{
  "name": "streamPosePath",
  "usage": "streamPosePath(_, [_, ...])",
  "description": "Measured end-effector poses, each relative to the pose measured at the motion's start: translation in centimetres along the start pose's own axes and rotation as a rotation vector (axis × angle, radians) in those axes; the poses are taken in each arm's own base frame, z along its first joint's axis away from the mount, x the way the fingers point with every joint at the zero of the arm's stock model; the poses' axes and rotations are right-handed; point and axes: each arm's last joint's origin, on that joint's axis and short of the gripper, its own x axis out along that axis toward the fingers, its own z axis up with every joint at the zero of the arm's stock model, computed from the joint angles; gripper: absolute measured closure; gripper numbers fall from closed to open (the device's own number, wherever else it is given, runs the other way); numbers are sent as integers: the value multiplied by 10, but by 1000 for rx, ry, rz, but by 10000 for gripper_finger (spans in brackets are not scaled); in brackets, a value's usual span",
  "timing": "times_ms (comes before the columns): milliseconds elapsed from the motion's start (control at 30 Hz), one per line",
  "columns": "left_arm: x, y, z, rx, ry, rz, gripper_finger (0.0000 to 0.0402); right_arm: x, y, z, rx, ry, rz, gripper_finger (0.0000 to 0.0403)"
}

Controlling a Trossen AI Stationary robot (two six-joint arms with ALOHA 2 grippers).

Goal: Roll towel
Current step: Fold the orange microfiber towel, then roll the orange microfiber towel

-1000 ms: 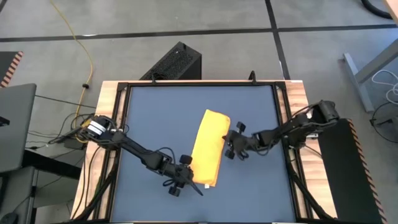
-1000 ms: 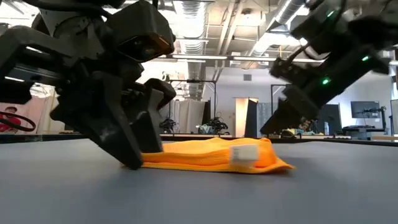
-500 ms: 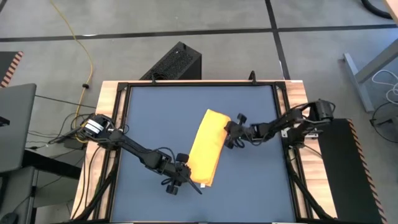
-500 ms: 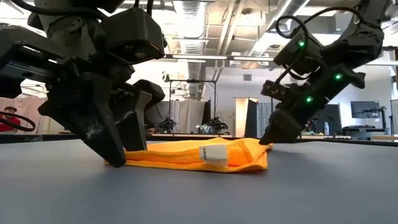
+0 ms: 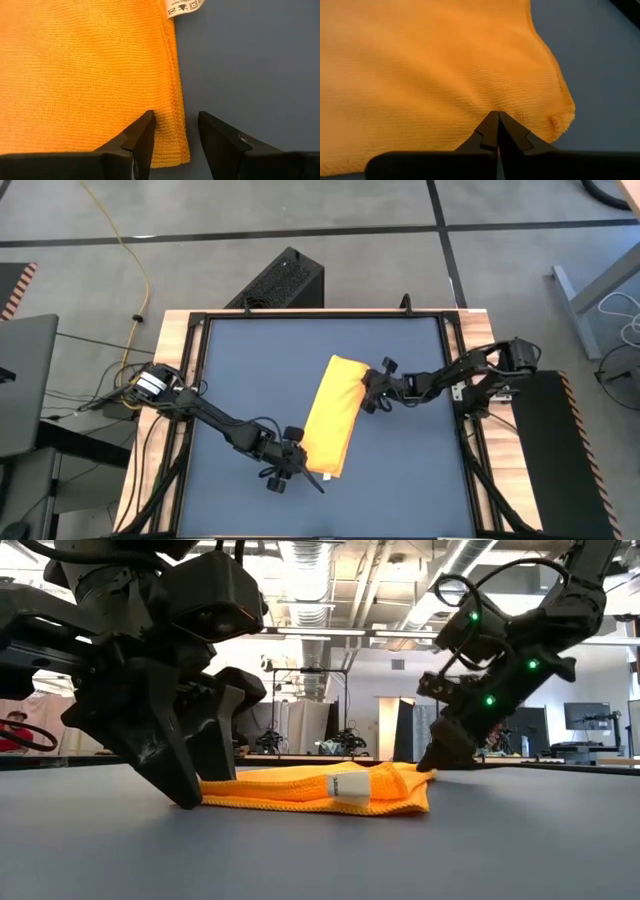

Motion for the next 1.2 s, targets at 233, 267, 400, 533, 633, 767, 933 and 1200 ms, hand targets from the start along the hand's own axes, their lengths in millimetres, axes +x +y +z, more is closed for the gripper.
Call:
streamPosePath(233, [0, 1, 3, 58, -32, 20, 260, -19, 8, 27, 4, -63, 86, 354])
streamPosePath(267, [-1, 1, 4, 65, -36, 23, 260, -23, 9, 31, 4, -64, 102, 351])
streamPosePath(400, [-16, 1, 15, 100, -65, 27, 260, -40, 8, 46, 31, -51, 214, 339])
streamPosePath(533, [-45, 2, 32, 135, -142, 27, 260, -61, 19, 55, 146, -68, 457, 335])
streamPosePath(633, [-55, 1, 31, 154, -132, 19, 260, -78, 46, 53, 145, -92, 606, 334])
streamPosePath(767, [-58, -4, 24, 184, -79, -7, 260, -100, 97, 39, 58, -182, 710, 334])
streamPosePath(933, [-51, -11, 6, 213, -36, -23, 260, -118, 158, 21, -136, -263, 551, 334])
streamPosePath(1200, [-37, -14, -14, 221, -166, 90, 260, -100, 222, 13, -289, -139, 412, 301])
